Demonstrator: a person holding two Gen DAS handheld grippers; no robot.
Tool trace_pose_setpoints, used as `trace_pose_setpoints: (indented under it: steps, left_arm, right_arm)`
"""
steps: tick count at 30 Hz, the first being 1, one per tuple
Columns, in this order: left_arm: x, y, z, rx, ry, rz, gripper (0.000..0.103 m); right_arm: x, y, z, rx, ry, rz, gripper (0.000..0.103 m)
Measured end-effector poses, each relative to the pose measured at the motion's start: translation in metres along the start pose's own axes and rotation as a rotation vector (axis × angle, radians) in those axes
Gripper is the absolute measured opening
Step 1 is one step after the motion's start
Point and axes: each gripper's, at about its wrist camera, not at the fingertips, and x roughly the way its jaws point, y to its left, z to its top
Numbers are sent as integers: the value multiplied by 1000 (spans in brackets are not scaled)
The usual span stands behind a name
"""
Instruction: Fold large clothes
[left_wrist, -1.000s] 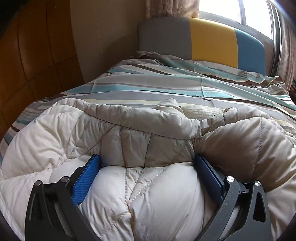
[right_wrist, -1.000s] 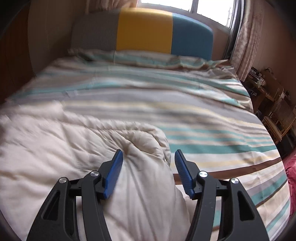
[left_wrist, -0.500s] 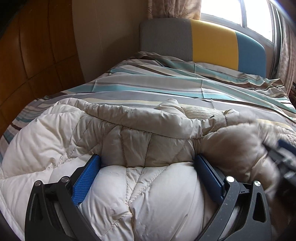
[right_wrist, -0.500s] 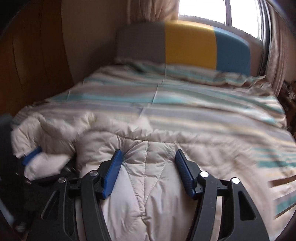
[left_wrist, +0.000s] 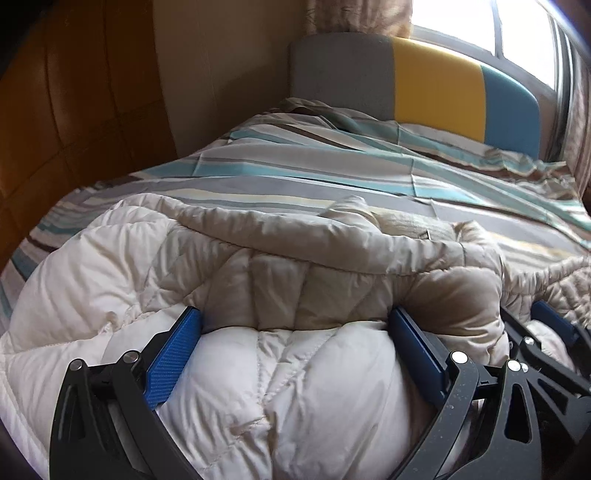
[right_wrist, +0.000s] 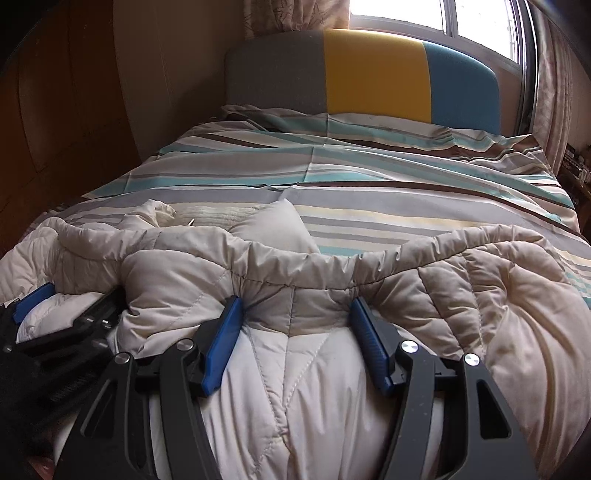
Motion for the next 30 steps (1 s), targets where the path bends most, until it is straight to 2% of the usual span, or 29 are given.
trace_pose_setpoints:
  steps: [4, 8, 12, 16, 19, 21, 25, 30]
  left_arm:
    - [-4, 6, 1, -5, 17, 7, 100]
    - [-10, 8, 11, 28, 57, 26, 100]
    - [-22, 24, 28, 35, 17, 69, 100]
    - [-19, 52, 38, 35, 4, 138, 100]
    - [1, 66, 31, 38, 59, 176, 100]
    - [10, 72, 22, 33, 56, 161, 100]
    - [18, 82, 10, -10, 21, 109, 100]
    - [29, 89, 8, -57, 52, 64, 100]
  right_arm:
    - [-2, 0, 2, -3, 10, 3, 62]
    - [-12, -7, 11, 6, 71, 35, 66]
    - [-49, -30, 20, 63, 6, 67, 66]
    - [-70, -66, 23, 82, -23, -39, 66]
    - [-50, -84, 15, 91, 50, -94, 67]
    - [-35, -90, 6, 99, 85, -94, 68]
    - [-23, -81, -4, 58, 49, -132, 74]
    - [-18, -81, -6, 52, 44, -145, 75]
